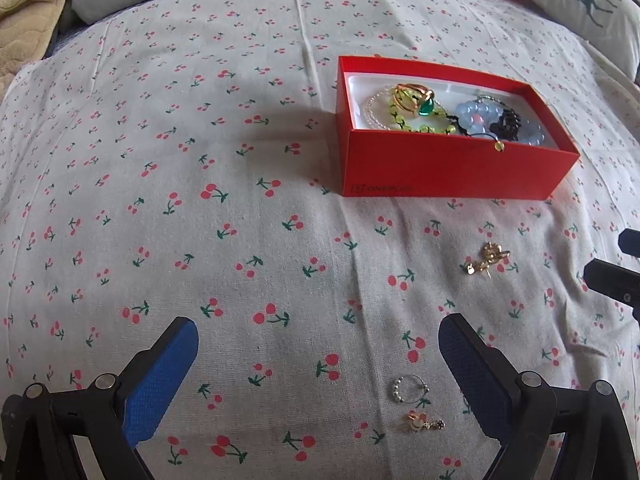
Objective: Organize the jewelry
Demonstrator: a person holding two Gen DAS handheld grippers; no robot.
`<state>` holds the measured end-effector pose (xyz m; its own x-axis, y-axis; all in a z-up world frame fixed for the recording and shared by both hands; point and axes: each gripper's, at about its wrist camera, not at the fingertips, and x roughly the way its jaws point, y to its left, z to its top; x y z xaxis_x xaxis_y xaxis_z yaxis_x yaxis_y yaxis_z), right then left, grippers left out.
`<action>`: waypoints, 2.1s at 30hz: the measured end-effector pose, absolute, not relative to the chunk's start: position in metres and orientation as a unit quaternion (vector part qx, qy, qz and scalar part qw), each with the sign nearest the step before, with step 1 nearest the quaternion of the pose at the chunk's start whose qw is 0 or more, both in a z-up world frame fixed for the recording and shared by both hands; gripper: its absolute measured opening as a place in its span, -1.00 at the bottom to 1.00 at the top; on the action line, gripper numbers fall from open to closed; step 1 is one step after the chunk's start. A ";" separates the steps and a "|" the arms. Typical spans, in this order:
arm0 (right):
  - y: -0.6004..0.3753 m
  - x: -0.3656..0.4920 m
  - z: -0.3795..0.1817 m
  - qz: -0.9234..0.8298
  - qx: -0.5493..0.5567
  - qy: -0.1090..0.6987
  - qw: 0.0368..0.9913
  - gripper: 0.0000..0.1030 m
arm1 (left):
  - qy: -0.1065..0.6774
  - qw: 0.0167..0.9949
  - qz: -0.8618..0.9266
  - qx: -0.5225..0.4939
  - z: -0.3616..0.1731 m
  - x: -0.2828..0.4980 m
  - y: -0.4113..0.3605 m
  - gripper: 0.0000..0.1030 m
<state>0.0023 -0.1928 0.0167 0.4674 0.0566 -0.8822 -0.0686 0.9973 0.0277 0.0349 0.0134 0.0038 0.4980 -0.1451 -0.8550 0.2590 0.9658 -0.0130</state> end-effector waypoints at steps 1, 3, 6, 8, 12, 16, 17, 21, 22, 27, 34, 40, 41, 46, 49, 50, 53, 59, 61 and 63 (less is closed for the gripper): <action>-0.192 0.003 0.014 0.043 -0.001 0.519 0.854 0.26 | 0.487 0.863 -0.122 0.063 0.002 0.034 0.012 0.93; -0.190 0.003 0.006 0.047 0.009 0.528 0.848 0.26 | 0.488 0.859 -0.132 0.074 -0.002 0.033 0.010 0.93; -0.183 0.002 -0.003 0.052 0.009 0.532 0.845 0.27 | 0.499 0.849 -0.149 0.093 -0.010 0.030 0.004 0.93; -0.175 0.002 -0.008 0.060 -0.004 0.536 0.842 0.27 | 0.505 0.842 -0.161 0.101 -0.014 0.029 0.001 0.93; -0.163 0.003 -0.012 0.072 -0.022 0.541 0.838 0.27 | 0.513 0.835 -0.168 0.104 -0.018 0.027 -0.001 0.92; -0.156 0.009 -0.013 0.085 -0.019 0.535 0.840 0.27 | 0.520 0.834 -0.164 0.084 -0.016 0.027 0.007 0.91; -0.155 0.011 -0.013 0.088 -0.017 0.535 0.840 0.27 | 0.519 0.835 -0.164 0.079 -0.015 0.027 0.008 0.89; -0.157 0.017 -0.007 0.097 -0.006 0.524 0.846 0.26 | 0.516 0.835 -0.177 0.068 -0.010 0.025 0.010 0.79; -0.159 0.017 -0.005 0.097 -0.004 0.519 0.850 0.26 | 0.518 0.833 -0.180 0.070 -0.010 0.024 0.009 0.71; -0.165 0.023 0.002 0.111 0.016 0.506 0.855 0.09 | 0.528 0.821 -0.204 0.078 -0.012 0.019 0.004 0.40; -0.147 0.029 -0.001 0.150 0.020 0.504 0.850 -0.26 | 0.536 0.813 -0.215 0.079 -0.014 0.016 0.004 0.07; -0.147 0.036 -0.006 0.153 0.035 0.503 0.850 -0.36 | 0.539 0.811 -0.216 0.074 -0.015 0.015 0.007 -0.03; -0.148 0.038 -0.007 0.152 0.039 0.502 0.850 -0.39 | 0.539 0.811 -0.216 0.073 -0.015 0.015 0.007 -0.03; -0.152 0.044 -0.009 0.147 0.049 0.508 0.847 -0.55 | 0.539 0.809 -0.223 0.077 -0.014 0.013 0.002 -0.09; -0.157 0.047 -0.014 0.147 0.059 0.517 0.841 -0.69 | 0.539 0.805 -0.236 0.075 -0.013 0.010 0.000 -0.16; -0.158 0.046 -0.014 0.148 0.062 0.517 0.841 -0.69 | 0.539 0.803 -0.242 0.072 -0.012 0.010 -0.002 -0.21; -0.162 0.044 -0.008 0.146 0.059 0.510 0.846 -0.69 | 0.542 0.798 -0.255 0.065 -0.012 0.009 -0.005 -0.37; -0.176 0.038 0.000 0.135 0.070 0.513 0.845 -0.69 | 0.551 0.796 -0.245 0.060 -0.017 0.014 -0.007 -0.56; -0.179 0.035 0.000 0.131 0.071 0.518 0.843 -0.69 | 0.552 0.795 -0.242 0.065 -0.018 0.014 -0.009 -0.61; -0.181 0.033 0.000 0.128 0.071 0.521 0.841 -0.69 | 0.553 0.794 -0.242 0.074 -0.019 0.013 -0.013 -0.67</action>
<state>0.0334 -0.1811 -0.0001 0.4245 0.2894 -0.8579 -0.1418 0.9571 0.2527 0.0135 -0.0127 -0.0186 0.2713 -0.3028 -0.9136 0.4660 0.8719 -0.1506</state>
